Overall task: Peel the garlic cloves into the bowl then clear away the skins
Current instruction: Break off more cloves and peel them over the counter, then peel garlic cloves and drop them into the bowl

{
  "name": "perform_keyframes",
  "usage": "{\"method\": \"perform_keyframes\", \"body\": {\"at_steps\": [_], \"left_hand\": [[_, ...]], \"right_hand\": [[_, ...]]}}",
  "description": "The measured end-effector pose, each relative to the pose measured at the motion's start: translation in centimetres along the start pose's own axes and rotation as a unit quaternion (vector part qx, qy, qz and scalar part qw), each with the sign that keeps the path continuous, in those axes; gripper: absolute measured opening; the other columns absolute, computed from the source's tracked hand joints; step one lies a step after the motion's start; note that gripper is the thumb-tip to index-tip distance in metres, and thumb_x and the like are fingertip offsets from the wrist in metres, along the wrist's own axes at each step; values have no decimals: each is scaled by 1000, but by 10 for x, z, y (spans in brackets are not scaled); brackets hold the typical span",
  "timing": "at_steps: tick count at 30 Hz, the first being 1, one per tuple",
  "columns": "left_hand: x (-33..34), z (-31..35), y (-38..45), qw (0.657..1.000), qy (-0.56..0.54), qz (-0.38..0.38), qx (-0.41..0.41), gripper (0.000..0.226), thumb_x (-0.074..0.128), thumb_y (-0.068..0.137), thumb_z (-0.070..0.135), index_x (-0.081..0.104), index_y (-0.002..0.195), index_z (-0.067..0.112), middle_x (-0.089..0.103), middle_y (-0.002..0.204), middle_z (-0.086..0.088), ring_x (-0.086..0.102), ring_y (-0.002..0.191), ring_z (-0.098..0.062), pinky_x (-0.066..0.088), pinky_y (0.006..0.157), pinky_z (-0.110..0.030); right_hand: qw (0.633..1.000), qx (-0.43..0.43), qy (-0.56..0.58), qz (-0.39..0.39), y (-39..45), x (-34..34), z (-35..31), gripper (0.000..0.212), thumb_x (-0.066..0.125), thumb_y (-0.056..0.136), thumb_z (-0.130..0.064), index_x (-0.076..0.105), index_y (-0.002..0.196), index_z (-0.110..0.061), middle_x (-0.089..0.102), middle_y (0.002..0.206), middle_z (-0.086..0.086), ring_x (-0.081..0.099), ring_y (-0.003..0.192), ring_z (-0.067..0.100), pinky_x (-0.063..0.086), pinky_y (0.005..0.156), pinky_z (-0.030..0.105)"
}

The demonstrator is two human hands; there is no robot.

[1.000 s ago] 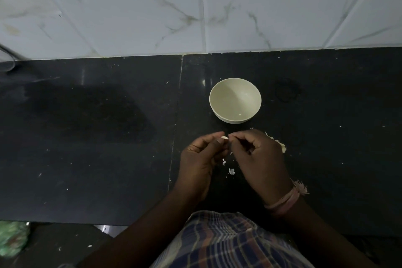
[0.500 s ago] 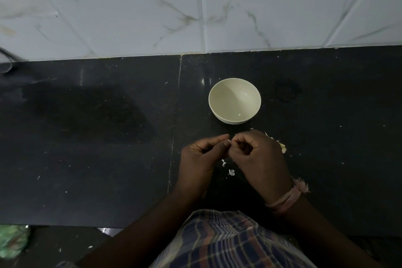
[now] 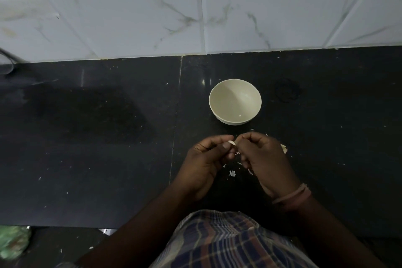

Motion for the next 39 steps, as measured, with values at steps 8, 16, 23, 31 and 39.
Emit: {"method": "perform_keyframes", "body": {"at_steps": [8, 16, 23, 31, 39], "left_hand": [[-1, -2, 2, 1000, -23, 8, 3, 19, 64, 83, 2, 77, 96, 7, 74, 95, -14, 70, 84, -17, 59, 77, -22], [-4, -3, 9, 998, -24, 50, -1, 28, 69, 81, 6, 72, 107, 0, 74, 95, -14, 72, 84, -18, 59, 76, -23], [3, 5, 31, 994, 10, 110, -3, 16, 68, 89, -4, 71, 104, -3, 75, 88, -13, 72, 76, -16, 59, 70, -22], [21, 9, 62, 987, 8, 162, -4, 8, 69, 89, -7, 72, 93, 0, 74, 83, -9, 71, 72, -15, 60, 70, -21], [20, 2, 64, 971, 40, 237, 14, 8, 74, 88, -3, 73, 95, 1, 75, 89, -11, 72, 80, -18, 59, 70, -23]], "right_hand": [[995, 63, 79, -2, 3, 7, 8, 21, 54, 97, -5, 65, 80, -2, 53, 58, 4, 45, 52, 14, 34, 49, 30], [971, -58, -228, 51, 3, -4, 14, 47, 44, 106, -36, 46, 67, -10, 47, 59, -1, 44, 56, 16, 35, 60, 39], [935, -102, -339, 38, 17, -6, 43, 14, 67, 90, -11, 62, 97, -22, 63, 92, -9, 60, 86, 6, 41, 71, 12], [935, -111, -337, 16, 12, -2, 39, 12, 62, 93, -9, 68, 92, -20, 60, 87, -14, 56, 82, 0, 40, 71, 11], [952, -107, -284, 39, 9, -6, 38, 10, 64, 92, -12, 67, 92, -22, 63, 85, -14, 60, 81, -1, 42, 69, 10]]}}
Point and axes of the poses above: each hand's wrist, its own y-axis towards the middle knuckle, its own x-axis out of the palm, z = x × y, the point moved 3 cm from there along y, towards the middle knuckle
